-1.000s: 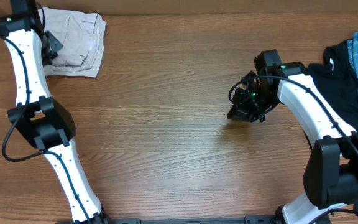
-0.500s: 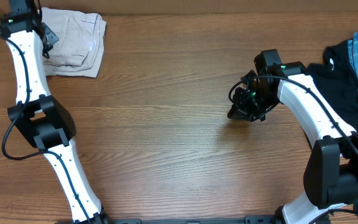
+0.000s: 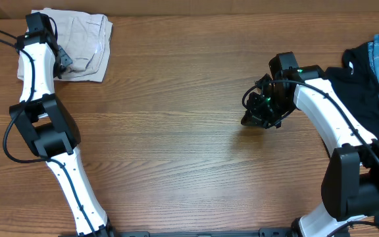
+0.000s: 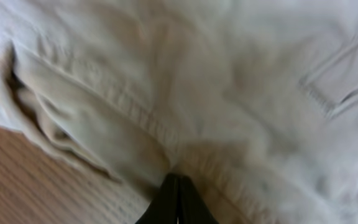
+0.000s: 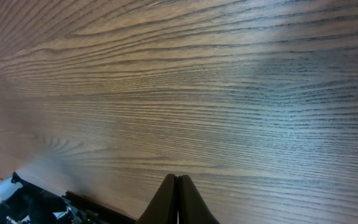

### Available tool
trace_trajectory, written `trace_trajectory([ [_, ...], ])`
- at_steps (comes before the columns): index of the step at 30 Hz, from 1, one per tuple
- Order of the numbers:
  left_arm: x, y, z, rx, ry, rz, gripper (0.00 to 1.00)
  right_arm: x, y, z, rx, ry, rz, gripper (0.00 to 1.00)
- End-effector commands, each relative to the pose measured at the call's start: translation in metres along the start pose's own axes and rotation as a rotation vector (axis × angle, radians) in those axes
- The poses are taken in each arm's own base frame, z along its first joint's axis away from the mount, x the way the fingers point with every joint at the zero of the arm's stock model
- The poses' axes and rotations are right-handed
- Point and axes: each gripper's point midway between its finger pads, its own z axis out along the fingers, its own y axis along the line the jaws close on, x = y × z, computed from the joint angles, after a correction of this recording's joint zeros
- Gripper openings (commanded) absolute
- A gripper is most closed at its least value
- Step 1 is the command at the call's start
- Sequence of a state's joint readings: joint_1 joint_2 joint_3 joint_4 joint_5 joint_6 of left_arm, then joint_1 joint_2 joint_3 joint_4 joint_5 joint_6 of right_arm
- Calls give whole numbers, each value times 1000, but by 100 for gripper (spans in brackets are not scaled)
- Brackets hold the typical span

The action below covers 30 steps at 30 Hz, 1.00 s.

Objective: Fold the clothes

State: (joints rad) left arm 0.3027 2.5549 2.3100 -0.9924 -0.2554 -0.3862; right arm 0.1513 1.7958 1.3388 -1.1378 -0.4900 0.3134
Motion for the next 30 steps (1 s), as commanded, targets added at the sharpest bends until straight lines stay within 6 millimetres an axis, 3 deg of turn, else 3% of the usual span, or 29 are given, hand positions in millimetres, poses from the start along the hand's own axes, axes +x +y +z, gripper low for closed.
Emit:
trace_trajectory([
  [1,-4,-1,-19,0,-11,50,4,-2,1,-1,-1,-7,-10,4],
  [6,-25,-7,-64,40,-84,37,4,-2,2,-1,-5,-4,-5,4],
  [9,-35,-7,-91,61,-130,29,21,-1,3,-1,-11,-2,-2,4],
  [10,-38,-7,-103,76,-140,26,34,-1,3,-1,-11,-2,-2,4],
  [11,-38,-8,-110,91,-144,25,40,-1,3,-1,-11,-2,-3,4],
  [14,-41,-13,-147,180,-161,22,43,-4,5,-2,-15,-13,21,4],
  [16,-42,-16,-171,241,-175,23,62,-7,7,-5,-20,-24,21,4],
  [18,-40,-22,-198,319,-187,45,90,-11,12,-12,-26,-40,11,6],
  [19,-38,-28,-222,388,-202,82,100,-15,19,-20,-33,-56,-2,8],
  [22,-27,-35,-269,502,-222,130,100,-18,32,-40,-39,-77,-47,16],
  [23,-18,-36,-299,556,-233,151,100,-19,38,-57,-19,-95,-69,23],
  [27,-1,-37,-359,613,-308,212,100,-16,40,-97,78,-143,-78,44],
  [28,8,-38,-384,637,-345,240,100,-13,40,-113,115,-166,-80,50],
  [30,21,-38,-415,669,-384,266,100,-6,44,-137,142,-205,-88,56],
])
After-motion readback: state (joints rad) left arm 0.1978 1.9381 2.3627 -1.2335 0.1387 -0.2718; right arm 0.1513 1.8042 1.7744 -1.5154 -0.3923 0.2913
